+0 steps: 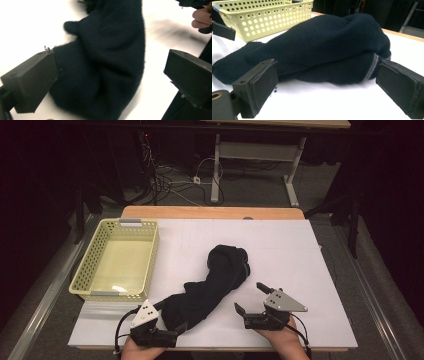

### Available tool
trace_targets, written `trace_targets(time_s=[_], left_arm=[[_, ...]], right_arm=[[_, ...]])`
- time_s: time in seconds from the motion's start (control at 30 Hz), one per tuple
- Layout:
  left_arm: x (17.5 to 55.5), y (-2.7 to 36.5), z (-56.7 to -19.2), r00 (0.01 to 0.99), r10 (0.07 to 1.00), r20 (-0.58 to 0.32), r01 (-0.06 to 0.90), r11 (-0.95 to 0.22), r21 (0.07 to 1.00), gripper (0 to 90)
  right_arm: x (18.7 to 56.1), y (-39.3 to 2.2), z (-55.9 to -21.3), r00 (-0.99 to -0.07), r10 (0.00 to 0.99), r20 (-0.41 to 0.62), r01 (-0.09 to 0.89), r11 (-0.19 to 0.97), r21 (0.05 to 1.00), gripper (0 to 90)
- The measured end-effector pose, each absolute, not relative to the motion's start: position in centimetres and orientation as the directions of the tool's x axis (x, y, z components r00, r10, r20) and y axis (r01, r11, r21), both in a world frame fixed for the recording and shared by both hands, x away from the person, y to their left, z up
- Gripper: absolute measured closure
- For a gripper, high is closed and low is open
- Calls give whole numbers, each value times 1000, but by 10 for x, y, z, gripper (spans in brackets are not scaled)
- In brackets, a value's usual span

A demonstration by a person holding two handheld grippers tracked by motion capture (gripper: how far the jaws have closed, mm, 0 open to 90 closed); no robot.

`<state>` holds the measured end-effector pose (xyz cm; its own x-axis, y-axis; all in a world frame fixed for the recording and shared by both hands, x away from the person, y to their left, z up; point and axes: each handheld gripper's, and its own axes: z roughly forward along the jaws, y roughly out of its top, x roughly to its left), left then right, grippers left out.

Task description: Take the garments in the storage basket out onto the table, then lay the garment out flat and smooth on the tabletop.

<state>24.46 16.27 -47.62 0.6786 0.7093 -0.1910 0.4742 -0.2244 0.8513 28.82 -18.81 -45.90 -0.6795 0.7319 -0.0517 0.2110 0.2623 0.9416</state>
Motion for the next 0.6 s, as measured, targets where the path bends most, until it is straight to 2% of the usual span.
trace_targets(time_s=[0.23,0.37,0.47,0.5,0.53,0.6], left_arm=[[261,132,-465,733,668,-130,429,-305,850,20],[280,118,-461,735,658,-167,441,-276,854,108],[293,107,-462,709,688,-155,480,-310,821,299],[296,106,-465,698,694,-175,506,-305,807,369],[298,105,-467,697,690,-194,517,-296,803,488],[299,105,-471,706,682,-190,509,-302,806,611]], right_arm=[[273,-212,-457,-638,767,-76,213,270,939,51],[262,-231,-454,-598,798,-76,219,254,942,54],[257,-242,-453,-573,816,-78,224,247,943,55],[256,-245,-453,-569,819,-75,228,245,942,55],[255,-246,-453,-564,823,-75,229,243,943,55],[253,-250,-454,-556,828,-75,232,242,942,59]])
